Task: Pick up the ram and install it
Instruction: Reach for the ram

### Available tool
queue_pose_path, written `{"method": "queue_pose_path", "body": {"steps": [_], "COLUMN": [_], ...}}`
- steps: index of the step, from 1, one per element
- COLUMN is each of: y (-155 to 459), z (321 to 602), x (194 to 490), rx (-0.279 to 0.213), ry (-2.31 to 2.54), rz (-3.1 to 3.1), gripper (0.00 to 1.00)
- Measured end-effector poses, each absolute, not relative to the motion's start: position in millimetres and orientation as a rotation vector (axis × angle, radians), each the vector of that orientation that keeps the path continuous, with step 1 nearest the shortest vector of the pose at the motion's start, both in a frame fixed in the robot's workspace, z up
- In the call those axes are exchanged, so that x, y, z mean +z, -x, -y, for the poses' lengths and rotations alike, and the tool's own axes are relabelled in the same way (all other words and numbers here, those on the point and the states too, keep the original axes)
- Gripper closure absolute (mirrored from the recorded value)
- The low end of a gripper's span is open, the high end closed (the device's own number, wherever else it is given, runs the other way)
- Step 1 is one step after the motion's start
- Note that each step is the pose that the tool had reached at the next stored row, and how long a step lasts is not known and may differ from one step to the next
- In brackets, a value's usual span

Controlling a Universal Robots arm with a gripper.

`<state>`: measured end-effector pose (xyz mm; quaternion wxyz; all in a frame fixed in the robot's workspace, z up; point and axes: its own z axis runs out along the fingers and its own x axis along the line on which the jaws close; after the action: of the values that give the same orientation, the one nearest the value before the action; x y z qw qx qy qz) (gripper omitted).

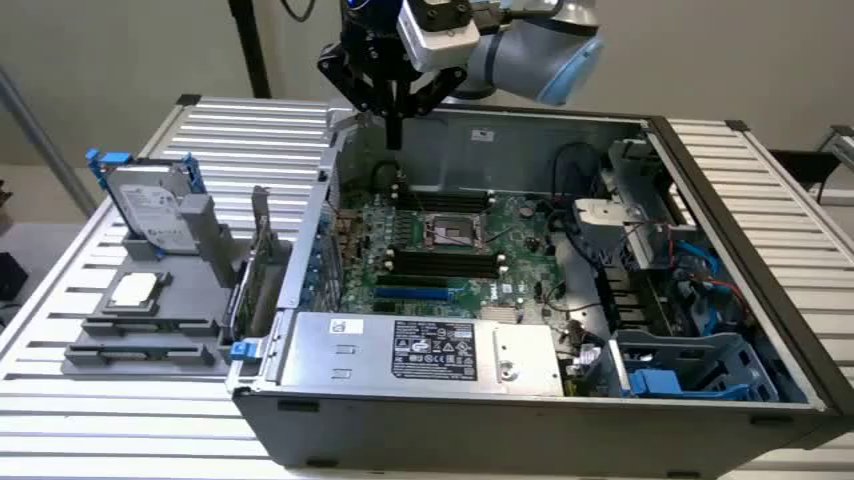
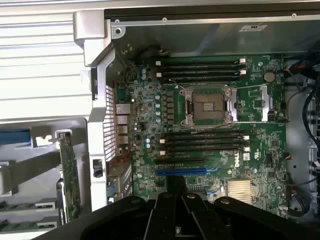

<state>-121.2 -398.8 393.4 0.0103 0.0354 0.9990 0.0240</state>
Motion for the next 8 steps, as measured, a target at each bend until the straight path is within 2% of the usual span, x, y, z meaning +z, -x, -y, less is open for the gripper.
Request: {"method": "queue_pose_path", "body": {"steps": [8], "y": [121.2], "z": [398.8], "x": [393.4], "rx": [0.075], "ry": [-0.11], "rz": [-3.118], "gripper": [0.89]}}
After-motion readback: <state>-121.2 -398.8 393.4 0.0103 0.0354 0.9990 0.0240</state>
